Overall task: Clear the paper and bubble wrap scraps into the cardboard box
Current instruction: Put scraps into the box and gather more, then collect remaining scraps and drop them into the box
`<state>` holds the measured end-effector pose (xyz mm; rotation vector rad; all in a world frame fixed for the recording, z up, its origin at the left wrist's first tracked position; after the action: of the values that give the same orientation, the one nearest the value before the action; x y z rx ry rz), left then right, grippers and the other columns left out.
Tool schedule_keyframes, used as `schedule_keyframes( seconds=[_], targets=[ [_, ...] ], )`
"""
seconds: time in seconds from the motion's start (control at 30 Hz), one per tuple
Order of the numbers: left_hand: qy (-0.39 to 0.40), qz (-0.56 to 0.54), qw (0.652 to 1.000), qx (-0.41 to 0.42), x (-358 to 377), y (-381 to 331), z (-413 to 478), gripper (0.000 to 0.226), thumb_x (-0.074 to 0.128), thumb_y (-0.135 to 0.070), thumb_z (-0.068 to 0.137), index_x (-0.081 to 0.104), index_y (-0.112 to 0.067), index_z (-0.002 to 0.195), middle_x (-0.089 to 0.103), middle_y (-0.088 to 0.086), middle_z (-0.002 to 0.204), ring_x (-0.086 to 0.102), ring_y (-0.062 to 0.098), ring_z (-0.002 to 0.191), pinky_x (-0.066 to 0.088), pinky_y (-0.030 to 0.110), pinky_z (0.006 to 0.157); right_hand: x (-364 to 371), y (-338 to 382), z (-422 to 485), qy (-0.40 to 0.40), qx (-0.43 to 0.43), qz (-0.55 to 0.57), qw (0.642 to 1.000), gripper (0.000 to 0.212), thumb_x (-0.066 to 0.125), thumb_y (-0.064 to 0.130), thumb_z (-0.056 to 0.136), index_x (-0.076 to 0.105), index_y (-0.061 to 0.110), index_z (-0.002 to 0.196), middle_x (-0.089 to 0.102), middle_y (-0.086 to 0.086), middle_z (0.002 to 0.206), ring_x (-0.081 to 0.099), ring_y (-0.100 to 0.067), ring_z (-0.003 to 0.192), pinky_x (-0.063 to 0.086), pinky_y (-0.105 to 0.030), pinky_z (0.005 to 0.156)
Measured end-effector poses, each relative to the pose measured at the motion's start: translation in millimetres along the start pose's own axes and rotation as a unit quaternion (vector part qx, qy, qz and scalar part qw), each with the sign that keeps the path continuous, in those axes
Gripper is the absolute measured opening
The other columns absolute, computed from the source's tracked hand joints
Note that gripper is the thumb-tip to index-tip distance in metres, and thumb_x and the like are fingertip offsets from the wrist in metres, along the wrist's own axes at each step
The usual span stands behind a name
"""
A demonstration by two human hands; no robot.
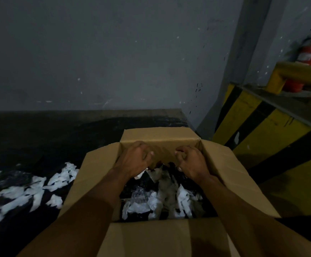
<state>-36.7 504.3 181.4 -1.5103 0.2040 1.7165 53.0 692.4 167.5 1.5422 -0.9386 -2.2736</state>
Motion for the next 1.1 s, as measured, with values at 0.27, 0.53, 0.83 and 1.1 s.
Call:
schedule_keyframes(
  seconds=[0.27,0.53,0.83,1.1],
  targets=[
    [-0.104,-0.005,0.993,-0.054,-45.6,-1.9,-60.3,0.036,0.049,-0.031,0.096,0.058,-0.012,0.125,0.059,0.008,0.125,0.055,0.023,0.113,0.039,0.032,0.097,13.3,50.2,-17.7,0.015,-0.070,0.000,0.997,0.031,0.050,0.034,0.096,0.064,0.016,0.117,0.061,-0.007,0.122,0.058,-0.027,0.109,0.047,-0.035,0.093],
    [-0.135,0.028,0.977,-0.163,-88.4,57.7,-164.0,0.048,0.042,-0.039,0.089,0.062,-0.009,0.120,0.063,0.010,0.119,0.058,0.026,0.109,0.047,0.036,0.092,83.6,144.9,-57.5,0.081,-0.169,0.073,0.980,0.024,0.051,0.031,0.096,0.066,0.017,0.109,0.064,-0.005,0.112,0.057,-0.022,0.103,0.045,-0.033,0.088],
    [-0.209,0.043,0.948,-0.237,-154.0,146.7,-269.0,0.034,0.054,-0.030,0.094,0.063,-0.010,0.120,0.063,0.009,0.119,0.058,0.024,0.109,0.043,0.031,0.094,174.1,264.9,-89.1,0.117,-0.263,0.082,0.954,0.022,0.056,0.030,0.093,0.067,0.019,0.108,0.063,-0.003,0.109,0.057,-0.018,0.103,0.042,-0.029,0.089],
    [-0.190,0.053,0.951,-0.237,-193.8,243.5,-334.7,0.031,0.054,-0.028,0.095,0.061,-0.013,0.121,0.063,0.007,0.119,0.060,0.021,0.103,0.043,0.028,0.088,273.6,332.1,-136.9,0.124,-0.225,0.082,0.963,0.026,0.058,0.031,0.092,0.067,0.015,0.110,0.063,-0.006,0.110,0.058,-0.020,0.105,0.045,-0.031,0.093]
  ],
)
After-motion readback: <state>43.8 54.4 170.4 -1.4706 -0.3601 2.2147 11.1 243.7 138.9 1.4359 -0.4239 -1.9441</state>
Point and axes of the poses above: each hand's wrist, its own z-axis towards the middle knuckle, its own x-axis out of the palm, y = z × x, the point moved 3 cm from there along z, towards the middle knuckle
